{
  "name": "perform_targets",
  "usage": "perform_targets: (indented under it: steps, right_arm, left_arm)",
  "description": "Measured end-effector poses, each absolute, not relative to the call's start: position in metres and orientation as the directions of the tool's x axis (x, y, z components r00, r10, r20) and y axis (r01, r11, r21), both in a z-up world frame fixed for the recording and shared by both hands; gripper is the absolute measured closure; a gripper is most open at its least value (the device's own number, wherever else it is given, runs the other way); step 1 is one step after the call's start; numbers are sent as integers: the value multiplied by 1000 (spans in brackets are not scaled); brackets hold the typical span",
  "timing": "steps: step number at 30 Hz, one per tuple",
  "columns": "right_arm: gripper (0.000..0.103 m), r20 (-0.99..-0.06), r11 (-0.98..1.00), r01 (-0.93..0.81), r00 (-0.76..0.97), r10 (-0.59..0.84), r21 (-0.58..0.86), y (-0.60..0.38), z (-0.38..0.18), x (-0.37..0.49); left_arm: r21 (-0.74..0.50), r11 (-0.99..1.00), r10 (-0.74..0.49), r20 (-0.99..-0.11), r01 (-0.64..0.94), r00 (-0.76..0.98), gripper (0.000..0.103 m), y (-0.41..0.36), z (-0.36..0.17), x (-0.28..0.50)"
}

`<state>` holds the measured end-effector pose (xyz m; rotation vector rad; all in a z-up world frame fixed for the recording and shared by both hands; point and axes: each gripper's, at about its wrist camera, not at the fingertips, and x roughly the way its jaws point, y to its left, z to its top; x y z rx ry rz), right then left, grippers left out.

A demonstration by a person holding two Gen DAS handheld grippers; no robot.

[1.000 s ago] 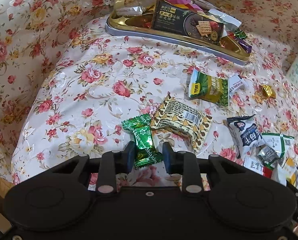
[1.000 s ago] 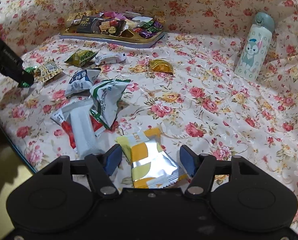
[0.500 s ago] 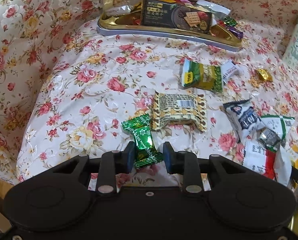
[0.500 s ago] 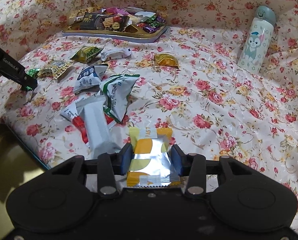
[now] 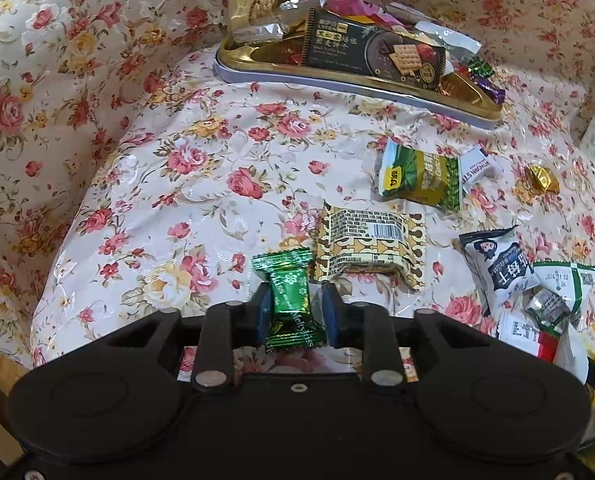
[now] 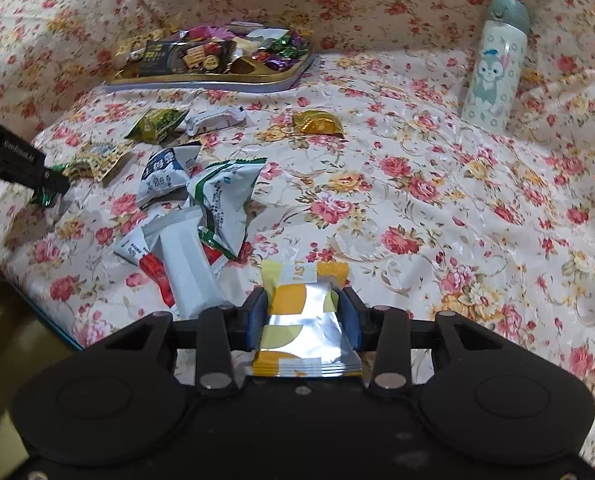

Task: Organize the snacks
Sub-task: 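Carry the green candy and yellow-silver packet over the gold tray with both tools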

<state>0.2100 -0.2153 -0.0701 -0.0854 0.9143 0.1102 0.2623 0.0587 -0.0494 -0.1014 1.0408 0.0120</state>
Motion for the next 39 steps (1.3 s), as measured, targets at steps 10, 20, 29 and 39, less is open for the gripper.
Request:
perform_targets:
  steps: [10,20,29,39]
  right_arm:
    - [65,-778,996,42,627,35,79,-230,-55,196]
    - [65,-719,992,39,693,58,117,-226,-16,144]
    - [65,-703,984,9,701,122,180,-214,0,79]
    - [65,-759,978,-14,628,170,207,-198,-11,25]
  left_arm:
    - [-139,989,-86,-839,-58,538,78,64,-28,228]
    - [-154,988,-130,-807,6,576,78,49,2,170]
    - [-169,984,-170,-803,56,571,78,32,4,110]
    - [-161,985,-171,-834,66,524,78,16,-8,64]
